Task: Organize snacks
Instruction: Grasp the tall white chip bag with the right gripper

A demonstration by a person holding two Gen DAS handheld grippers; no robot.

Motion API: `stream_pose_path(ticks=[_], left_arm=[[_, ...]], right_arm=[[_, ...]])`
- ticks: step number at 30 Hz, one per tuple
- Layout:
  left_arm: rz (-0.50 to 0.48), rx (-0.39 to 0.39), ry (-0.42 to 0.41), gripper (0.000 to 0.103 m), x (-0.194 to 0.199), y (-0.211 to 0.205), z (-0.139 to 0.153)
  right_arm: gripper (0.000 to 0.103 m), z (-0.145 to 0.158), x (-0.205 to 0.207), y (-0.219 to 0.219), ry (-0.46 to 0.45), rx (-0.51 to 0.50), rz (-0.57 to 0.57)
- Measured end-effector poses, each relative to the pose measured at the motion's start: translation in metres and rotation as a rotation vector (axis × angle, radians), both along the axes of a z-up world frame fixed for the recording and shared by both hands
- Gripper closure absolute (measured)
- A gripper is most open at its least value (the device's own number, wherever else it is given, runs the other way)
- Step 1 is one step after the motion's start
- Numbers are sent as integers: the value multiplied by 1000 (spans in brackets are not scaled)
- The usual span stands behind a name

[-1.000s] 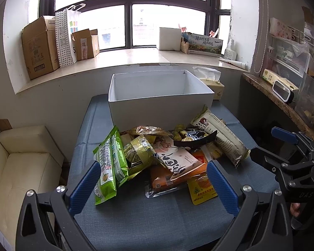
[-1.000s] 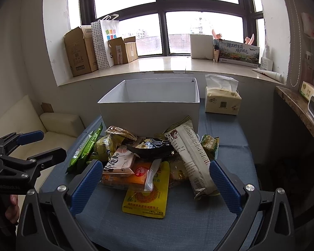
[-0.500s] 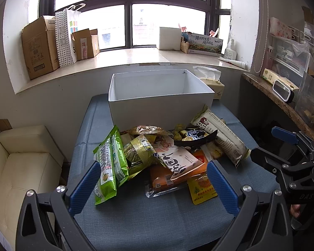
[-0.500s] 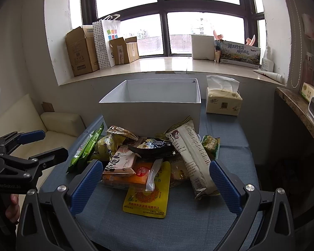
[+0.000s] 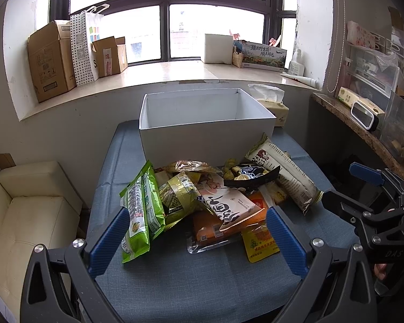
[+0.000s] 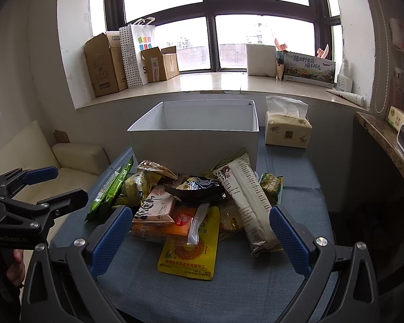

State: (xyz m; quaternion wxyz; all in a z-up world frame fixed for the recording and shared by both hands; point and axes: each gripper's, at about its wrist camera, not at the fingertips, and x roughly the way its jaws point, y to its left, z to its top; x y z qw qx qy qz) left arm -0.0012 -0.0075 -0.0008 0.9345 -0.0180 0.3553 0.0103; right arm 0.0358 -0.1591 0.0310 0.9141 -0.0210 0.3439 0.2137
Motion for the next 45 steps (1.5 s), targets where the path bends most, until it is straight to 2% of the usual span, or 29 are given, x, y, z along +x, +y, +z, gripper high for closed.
stream_pose_path(ticks=[25,32,35,38,40,45], left_arm=[[-5,-11,10,0,1,3,-3],[1,-15,19,0,1,8,-6],[9,-16,25,0,-1,12,-9],[22,-21,35,0,-1,17,-14],[33,-24,48,0,-1,22,-19],[63,-41,79,0,-4,36,-32]], right_arm=[[0,-5,4,1,18,0,8],[0,-26,36,-19,109,13,-54],[0,-41,59,-21,119,-46,-11],[0,-65,87,-19,138,-183,-2],[1,-84,104,-18,172,-235,12],[8,-110,127,-15,213,-257,37]])
